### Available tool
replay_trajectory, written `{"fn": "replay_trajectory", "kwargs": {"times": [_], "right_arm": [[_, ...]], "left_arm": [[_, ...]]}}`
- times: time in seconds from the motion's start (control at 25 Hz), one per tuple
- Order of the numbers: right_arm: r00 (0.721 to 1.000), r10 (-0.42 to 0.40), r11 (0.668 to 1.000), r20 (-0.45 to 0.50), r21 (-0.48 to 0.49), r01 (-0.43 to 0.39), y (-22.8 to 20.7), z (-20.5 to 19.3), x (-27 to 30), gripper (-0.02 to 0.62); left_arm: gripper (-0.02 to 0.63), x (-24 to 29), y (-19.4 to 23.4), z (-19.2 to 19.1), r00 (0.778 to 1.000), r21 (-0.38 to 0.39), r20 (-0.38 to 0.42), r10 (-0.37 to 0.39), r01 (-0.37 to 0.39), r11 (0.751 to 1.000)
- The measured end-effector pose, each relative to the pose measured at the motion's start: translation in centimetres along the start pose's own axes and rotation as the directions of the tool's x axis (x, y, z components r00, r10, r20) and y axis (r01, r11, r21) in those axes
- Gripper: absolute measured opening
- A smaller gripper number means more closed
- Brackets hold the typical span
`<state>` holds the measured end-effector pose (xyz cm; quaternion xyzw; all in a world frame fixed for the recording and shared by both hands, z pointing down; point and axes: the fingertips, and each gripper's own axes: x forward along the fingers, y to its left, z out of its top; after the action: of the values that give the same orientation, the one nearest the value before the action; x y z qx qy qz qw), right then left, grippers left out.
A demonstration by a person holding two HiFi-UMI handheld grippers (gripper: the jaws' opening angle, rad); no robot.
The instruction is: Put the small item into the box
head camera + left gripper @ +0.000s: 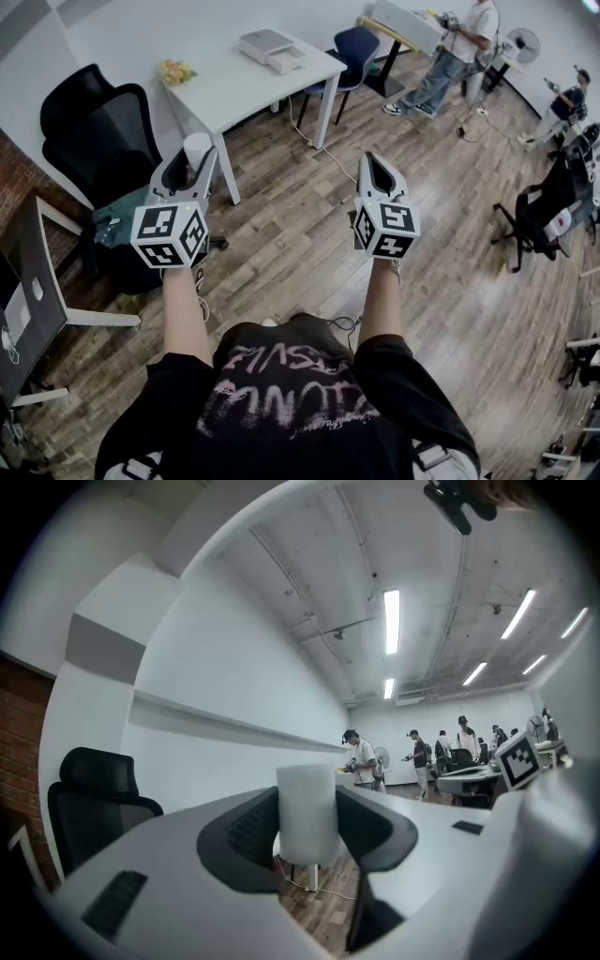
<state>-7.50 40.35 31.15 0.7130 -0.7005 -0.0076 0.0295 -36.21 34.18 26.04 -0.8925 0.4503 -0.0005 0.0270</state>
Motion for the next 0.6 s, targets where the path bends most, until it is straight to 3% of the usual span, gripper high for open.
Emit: {"fn": "replay_trajectory", "kwargs": {"times": [0.6], "right_arm": [[1.000,-0.009,1.000,0.014,0.030,0.009,0.24,0.03,-0.33,0.012]], "left_arm": [[0.184,-0.01,0.48,-0.38,1.000,-0.038,0.004,0.005,-0.005,0.999]]}}
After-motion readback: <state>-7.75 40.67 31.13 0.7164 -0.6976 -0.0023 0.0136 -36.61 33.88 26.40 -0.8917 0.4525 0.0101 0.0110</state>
